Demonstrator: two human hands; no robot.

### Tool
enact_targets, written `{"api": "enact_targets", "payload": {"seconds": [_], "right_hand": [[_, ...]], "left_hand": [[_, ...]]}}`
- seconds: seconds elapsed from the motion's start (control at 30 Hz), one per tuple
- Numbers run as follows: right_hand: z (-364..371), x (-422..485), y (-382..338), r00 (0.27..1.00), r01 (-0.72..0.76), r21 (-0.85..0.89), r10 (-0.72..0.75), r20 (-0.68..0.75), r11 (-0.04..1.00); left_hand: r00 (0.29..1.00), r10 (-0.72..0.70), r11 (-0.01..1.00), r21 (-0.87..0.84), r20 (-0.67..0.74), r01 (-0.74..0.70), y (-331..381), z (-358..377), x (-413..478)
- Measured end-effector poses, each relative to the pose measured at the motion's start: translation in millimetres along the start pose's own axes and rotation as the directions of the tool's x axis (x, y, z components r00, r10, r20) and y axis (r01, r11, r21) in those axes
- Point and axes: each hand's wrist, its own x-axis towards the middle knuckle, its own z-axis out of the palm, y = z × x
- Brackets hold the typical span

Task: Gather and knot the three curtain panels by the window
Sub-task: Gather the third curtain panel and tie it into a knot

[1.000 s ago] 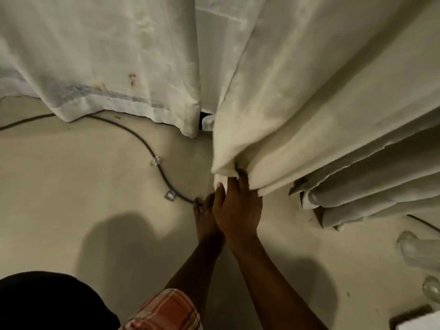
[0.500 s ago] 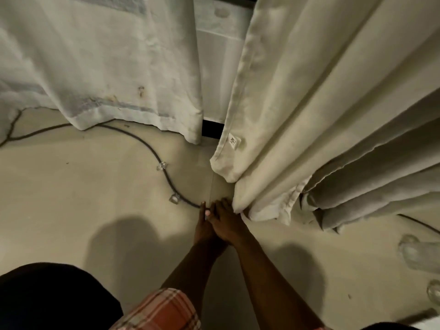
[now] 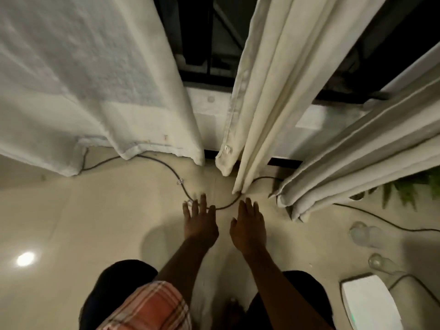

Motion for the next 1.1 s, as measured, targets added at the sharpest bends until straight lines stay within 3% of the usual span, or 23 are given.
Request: {"api": "enact_targets", "payload": {"seconds": [0.23,0.5,0.93,1.1], "right_hand": [[-169.3,-118.1,-47.7,0.998,-0.035,0.039,0.033,0.047,0.999],[-328.6,-239.0,-95.7,0.984,0.092,0.047,-0.084,-0.155,0.995],[-378.8,-325.6,-187.5,0.917,0.170,-0.163,-0.216,-0.335,0.972],[-368.5,-362.3,-257.3,0.921,0.181,-0.210,-0.240,-0.306,0.961]], "left_hand": [[0.997,-0.009,0.999,-0.054,-0.072,0.005,-5.5,-150.5,-144.5],[0.990,-0.007,0.995,-0.095,-0.143,-0.006,-10.5,-270.4,-314.8],[0.931,-0.057,0.991,-0.132,-0.362,0.009,-101.7,-337.4,-403.0],[0.915,-0.063,0.990,-0.138,-0.398,0.008,-173.5,-340.8,-442.6]]}}
